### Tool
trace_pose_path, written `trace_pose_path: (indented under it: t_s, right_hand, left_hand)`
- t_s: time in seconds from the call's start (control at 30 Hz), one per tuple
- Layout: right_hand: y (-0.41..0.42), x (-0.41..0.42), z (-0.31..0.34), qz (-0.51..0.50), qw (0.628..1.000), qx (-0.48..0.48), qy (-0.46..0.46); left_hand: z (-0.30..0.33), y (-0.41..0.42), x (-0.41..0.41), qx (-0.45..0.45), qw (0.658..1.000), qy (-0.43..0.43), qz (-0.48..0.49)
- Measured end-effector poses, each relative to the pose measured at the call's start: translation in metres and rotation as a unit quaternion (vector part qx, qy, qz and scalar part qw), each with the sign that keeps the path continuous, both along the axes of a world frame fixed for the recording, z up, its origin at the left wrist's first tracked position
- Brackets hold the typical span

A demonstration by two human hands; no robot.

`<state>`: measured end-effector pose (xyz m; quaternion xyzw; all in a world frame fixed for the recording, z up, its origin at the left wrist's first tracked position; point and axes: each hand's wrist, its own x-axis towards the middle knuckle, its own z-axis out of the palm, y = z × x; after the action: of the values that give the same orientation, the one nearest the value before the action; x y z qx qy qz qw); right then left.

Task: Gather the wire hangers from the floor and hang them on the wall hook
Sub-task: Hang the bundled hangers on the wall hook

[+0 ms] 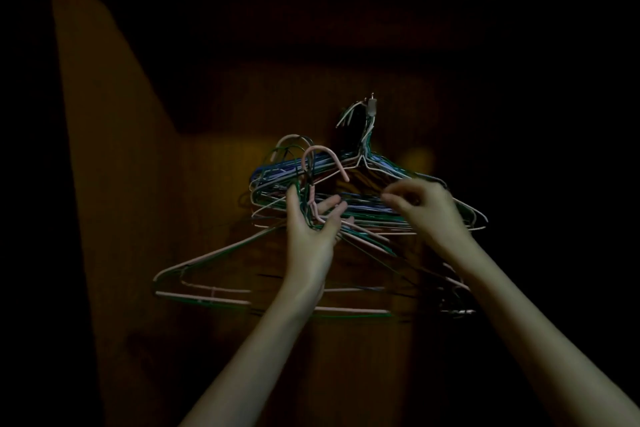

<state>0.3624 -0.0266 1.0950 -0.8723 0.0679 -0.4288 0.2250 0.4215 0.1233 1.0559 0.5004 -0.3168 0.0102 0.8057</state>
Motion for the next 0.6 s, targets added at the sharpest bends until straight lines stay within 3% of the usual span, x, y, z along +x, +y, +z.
trace_pose_path:
  t_s: [0.13,0.37,0.6]
  right_hand:
    - [0.036,-0.019,-0.021,0.094,0.994,0.025,0.050]
    - [0.046,-0.032,-0.041,0.085,0.989,0.120,0.036]
    - [0.038,-0.034,-0.034,0.025,0.994,0.107,0.000]
  left_hand:
    - [-0.002,0.007,-0.011,-0.005,1.000,-0.002,-0.011]
    - [-0.012,0.016,-0.024,0.018,0.998,-0.031,-0.057]
    - [-0.010,0.012,-0.026,0.003,0.997,-0.021,-0.069]
